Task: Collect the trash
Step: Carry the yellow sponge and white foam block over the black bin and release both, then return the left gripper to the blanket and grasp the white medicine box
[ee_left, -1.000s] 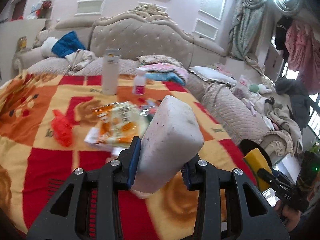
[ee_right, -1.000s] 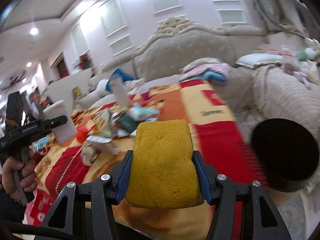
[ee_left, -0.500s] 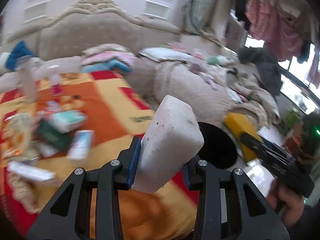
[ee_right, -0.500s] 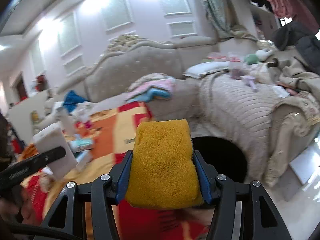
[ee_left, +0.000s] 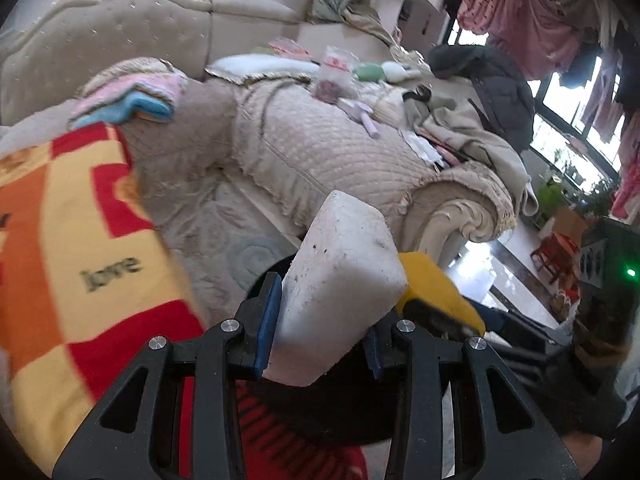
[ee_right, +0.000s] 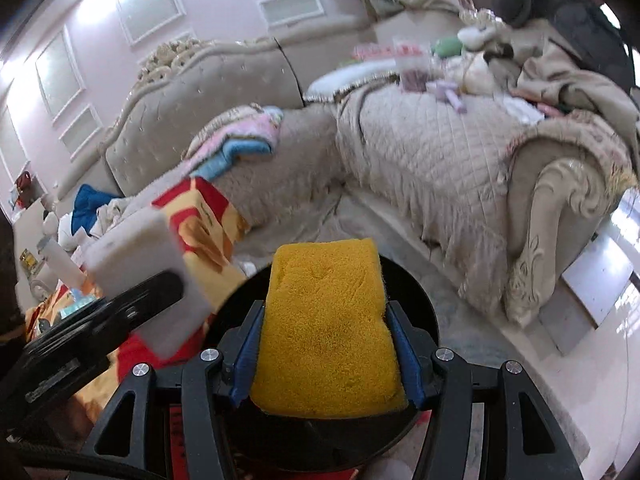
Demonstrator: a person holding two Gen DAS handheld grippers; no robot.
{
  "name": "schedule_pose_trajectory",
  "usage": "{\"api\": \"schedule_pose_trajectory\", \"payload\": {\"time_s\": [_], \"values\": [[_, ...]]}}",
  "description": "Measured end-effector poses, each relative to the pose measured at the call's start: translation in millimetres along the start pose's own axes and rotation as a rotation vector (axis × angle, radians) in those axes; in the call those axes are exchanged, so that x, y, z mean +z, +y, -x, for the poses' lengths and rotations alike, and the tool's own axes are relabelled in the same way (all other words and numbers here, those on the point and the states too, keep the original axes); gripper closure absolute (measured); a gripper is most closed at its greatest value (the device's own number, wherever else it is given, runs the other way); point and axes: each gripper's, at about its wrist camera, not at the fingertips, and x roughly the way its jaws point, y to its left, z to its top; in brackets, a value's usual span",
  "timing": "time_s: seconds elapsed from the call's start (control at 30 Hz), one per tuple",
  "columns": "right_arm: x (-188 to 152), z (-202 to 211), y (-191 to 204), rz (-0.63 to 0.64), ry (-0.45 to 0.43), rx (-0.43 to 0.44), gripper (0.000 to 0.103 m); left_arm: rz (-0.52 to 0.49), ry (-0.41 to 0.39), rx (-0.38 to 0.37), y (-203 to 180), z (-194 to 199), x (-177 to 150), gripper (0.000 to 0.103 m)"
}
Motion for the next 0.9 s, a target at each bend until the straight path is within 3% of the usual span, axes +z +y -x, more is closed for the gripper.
{"api": "schedule_pose_trajectory", "payload": {"time_s": [0.13,0.3,0.47,0.53,0.57,0.77,0.9], "values": [[-3.7,-6.4,-6.5,0.002,0.032,-0.014,0.041,0.016,0.047,-0.003,0.4,-21.4,0.1,0.055],[-6.4,-5.3,-15.1,-0.012,0.040,-0.032,0.039,0.037,0.009,0.028,7.0,-15.8,1.8,0.034],[-8.1,-1.6,-12.1,-0.020,0.042,-0.006,0.038,0.105,-0.018,0.044,21.4,-6.4,4.0,0.034],[-7.8,-0.4,-8.8,-0.018,0.031,0.009,0.026,0.141,-0.035,0.050,30.3,2.7,3.4,0.034],[-7.7,0.7,-7.4,-0.021,0.024,0.017,0.025,0.156,-0.041,0.052,34.1,5.8,2.9,0.034],[-5.4,3.6,2.7,-0.021,0.009,0.029,0.025,0.239,-0.077,0.076,57.5,38.4,-5.0,0.034],[-1.2,18.1,22.3,-0.023,-0.067,0.050,0.025,0.238,-0.127,0.154,70.1,72.8,-16.0,0.034]]}}
